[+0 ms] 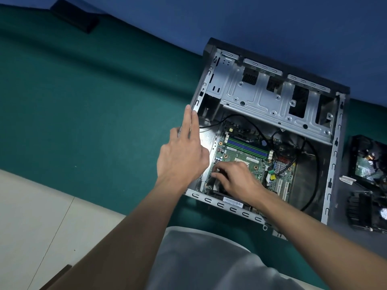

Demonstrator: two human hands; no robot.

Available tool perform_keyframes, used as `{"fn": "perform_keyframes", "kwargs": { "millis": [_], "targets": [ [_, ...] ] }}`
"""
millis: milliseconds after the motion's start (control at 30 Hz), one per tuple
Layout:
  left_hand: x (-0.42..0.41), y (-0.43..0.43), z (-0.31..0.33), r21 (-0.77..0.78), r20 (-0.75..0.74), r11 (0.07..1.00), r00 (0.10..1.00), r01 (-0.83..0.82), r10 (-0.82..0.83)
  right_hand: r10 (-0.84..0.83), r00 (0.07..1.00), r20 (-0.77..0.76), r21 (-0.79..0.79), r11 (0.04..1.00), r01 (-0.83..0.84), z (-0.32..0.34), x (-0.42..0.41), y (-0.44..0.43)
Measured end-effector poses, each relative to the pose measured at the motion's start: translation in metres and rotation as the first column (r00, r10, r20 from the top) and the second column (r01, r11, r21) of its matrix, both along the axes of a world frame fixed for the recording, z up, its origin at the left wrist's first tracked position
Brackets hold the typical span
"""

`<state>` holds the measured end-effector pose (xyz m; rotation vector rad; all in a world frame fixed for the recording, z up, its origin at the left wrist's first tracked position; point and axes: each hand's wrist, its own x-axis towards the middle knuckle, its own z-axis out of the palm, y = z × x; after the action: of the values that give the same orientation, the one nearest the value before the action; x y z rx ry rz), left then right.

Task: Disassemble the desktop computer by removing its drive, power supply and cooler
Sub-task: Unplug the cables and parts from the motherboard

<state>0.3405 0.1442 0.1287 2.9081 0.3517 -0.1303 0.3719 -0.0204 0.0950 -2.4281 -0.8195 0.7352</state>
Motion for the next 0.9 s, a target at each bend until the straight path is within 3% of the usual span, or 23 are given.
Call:
{"fn": "perform_keyframes", "kwargs": {
  "millis": [100, 300, 667, 900],
  "targets": [
    [0.0, 0.0, 0.0, -0.001, -0.002, 1.0, 1.0, -0.002, 0.002, 0.043, 0.999, 0.021, -0.01, 0.999, -0.043, 0.003, 0.001, 0.001],
    [0.002, -0.001, -0.001, 0.011, -0.006, 1.0, 1.0, -0.009, 0.009, 0.308, 0.95, 0.049, -0.171, 0.94, -0.296, 0.016, 0.01, 0.014],
    [0.001, 0.0, -0.002, -0.006, 0.001, 1.0, 1.0, -0.011, 0.011, 0.182, 0.972, 0.148, -0.265, 0.954, -0.139, 0.018, 0.014, 0.013],
    [0.001, -0.001, -0.001, -0.009, 0.0, 1.0, 1.0, -0.01, 0.01, 0.249, 0.965, 0.087, -0.304, 0.929, -0.212, 0.018, 0.007, 0.013]
  ]
}}
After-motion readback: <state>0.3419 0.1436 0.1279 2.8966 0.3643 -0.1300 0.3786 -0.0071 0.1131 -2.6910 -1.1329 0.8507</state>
